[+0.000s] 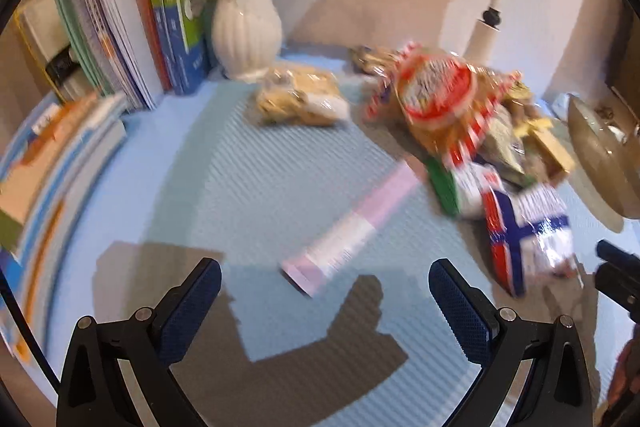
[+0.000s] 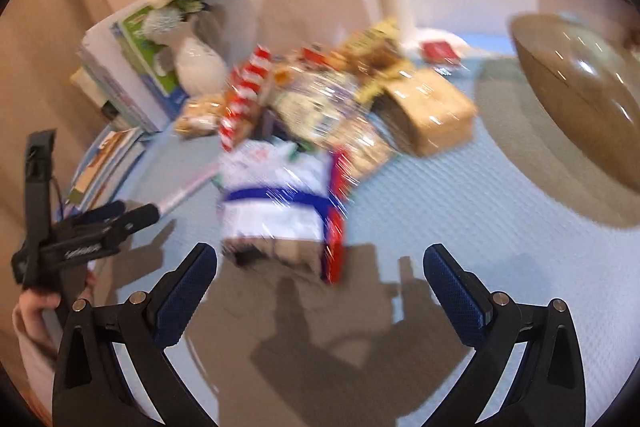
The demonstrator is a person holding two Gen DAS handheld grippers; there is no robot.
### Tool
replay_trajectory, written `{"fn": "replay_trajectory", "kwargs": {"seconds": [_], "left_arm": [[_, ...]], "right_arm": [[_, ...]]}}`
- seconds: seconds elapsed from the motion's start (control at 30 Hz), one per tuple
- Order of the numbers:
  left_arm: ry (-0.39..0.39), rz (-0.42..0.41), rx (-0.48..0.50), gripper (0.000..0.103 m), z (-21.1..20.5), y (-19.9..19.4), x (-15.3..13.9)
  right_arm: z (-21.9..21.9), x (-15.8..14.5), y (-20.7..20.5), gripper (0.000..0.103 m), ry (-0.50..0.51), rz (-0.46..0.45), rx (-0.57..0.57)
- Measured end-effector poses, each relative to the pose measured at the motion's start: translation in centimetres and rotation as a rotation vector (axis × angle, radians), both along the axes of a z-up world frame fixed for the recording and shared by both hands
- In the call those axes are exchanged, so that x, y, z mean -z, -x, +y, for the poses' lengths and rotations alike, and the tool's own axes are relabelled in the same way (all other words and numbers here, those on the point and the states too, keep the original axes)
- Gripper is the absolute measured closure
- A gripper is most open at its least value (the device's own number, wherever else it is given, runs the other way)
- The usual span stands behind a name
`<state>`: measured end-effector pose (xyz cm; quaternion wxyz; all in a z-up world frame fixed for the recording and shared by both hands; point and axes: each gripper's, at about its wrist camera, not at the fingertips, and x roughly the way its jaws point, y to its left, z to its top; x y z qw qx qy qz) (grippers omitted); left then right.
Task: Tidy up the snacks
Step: 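Grasp the blue-white chip bag with the right tool while the left tool grasps the pink stick snack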
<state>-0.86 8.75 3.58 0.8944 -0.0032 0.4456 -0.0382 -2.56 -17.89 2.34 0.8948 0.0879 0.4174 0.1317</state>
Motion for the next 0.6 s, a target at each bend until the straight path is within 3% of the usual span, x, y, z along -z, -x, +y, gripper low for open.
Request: {"fn": "replay_trajectory", "kwargs": {"seconds": [0.23, 0.3, 0.33, 0.37, 0.43, 0.53, 0.57, 0.6], "left_arm": [[-0.017, 0.017, 0.132, 0.005, -0.1, -2.9, 0.8], [-0.034, 0.026, 0.167, 0.026, -0.6, -3.6, 1.4], [-0.028, 0.037, 0.185, 0.031, -0.7, -4.1, 1.9], [-0.015, 0.050, 0.198, 0.034, -0.7, -4.4, 2.4], [-0.026, 0.014, 0.225, 0.034, -1.1, -4.5, 2.9], [-0.050, -0.006, 0.243, 0.032, -1.7, -4.5, 3.0], [-0.047, -0.010, 0.246, 0.038, -1.8, -4.5, 3.0], [-0.043, -0.016, 0.251, 0.053, -1.9, -4.4, 2.8]], "right_arm": [[3.1, 1.0, -3.5, 0.000, -0.004, 0.063, -0.010], [3.3, 1.9, -4.4, 0.000, -0.028, 0.092, 0.014], [3.6, 2.5, -4.8, 0.000, -0.024, 0.110, 0.022], [3.8, 3.1, -5.3, 0.000, -0.009, 0.117, 0.028], [4.7, 3.4, -5.2, 0.000, 0.069, 0.027, 0.021], [5.4, 3.6, -5.5, 0.000, 0.115, 0.027, 0.025], [5.3, 3.5, -5.5, 0.000, 0.107, 0.024, 0.028], [5.2, 3.5, -5.6, 0.000, 0.097, 0.023, 0.029]]}}
